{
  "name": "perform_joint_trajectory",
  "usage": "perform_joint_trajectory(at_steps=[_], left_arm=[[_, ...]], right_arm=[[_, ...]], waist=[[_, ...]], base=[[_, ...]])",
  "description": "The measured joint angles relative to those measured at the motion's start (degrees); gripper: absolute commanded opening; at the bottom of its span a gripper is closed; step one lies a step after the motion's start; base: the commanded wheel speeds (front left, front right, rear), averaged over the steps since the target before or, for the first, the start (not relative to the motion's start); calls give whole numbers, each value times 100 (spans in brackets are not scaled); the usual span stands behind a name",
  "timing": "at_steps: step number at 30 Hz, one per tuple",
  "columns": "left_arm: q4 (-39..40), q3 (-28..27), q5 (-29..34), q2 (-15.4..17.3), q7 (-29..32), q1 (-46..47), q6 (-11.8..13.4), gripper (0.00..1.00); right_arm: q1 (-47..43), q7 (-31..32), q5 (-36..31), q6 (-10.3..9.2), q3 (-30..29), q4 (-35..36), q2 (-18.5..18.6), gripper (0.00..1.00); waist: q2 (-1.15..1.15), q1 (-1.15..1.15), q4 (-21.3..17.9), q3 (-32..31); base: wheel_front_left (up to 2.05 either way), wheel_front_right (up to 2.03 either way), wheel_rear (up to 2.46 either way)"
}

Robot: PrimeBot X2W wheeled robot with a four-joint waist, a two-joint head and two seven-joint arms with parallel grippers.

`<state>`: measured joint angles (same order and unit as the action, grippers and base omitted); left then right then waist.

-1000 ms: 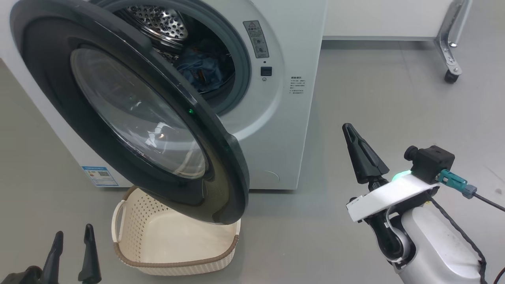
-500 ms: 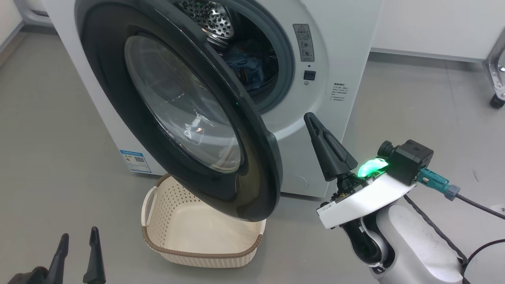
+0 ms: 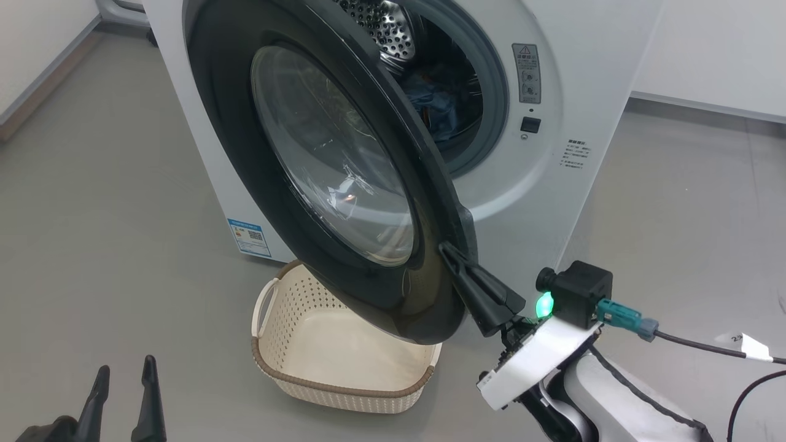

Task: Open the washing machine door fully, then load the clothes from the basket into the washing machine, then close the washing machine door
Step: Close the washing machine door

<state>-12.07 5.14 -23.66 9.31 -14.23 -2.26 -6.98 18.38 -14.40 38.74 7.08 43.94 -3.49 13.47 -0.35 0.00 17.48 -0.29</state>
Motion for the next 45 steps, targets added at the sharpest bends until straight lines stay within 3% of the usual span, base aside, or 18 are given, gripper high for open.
perform_joint_trajectory(at_steps=[10, 25, 45], left_arm=[[46, 13, -11, 0, 0, 1, 0, 100], [121, -35, -110, -21, 0, 124, 0, 100], [334, -79, -204, -176, -1, 422, 0, 100]], right_arm=[[87, 1, -54, 0, 398, -595, 264, 0], [521, 3, -33, 2, 433, -1155, 433, 0], [1540, 2, 45, 48, -132, -1725, 1069, 0]], waist=[[0, 0, 158, 161], [0, 0, 401, 524], [0, 0, 499, 1247]], base=[[0, 0, 0], [0, 0, 0], [0, 0, 0]])
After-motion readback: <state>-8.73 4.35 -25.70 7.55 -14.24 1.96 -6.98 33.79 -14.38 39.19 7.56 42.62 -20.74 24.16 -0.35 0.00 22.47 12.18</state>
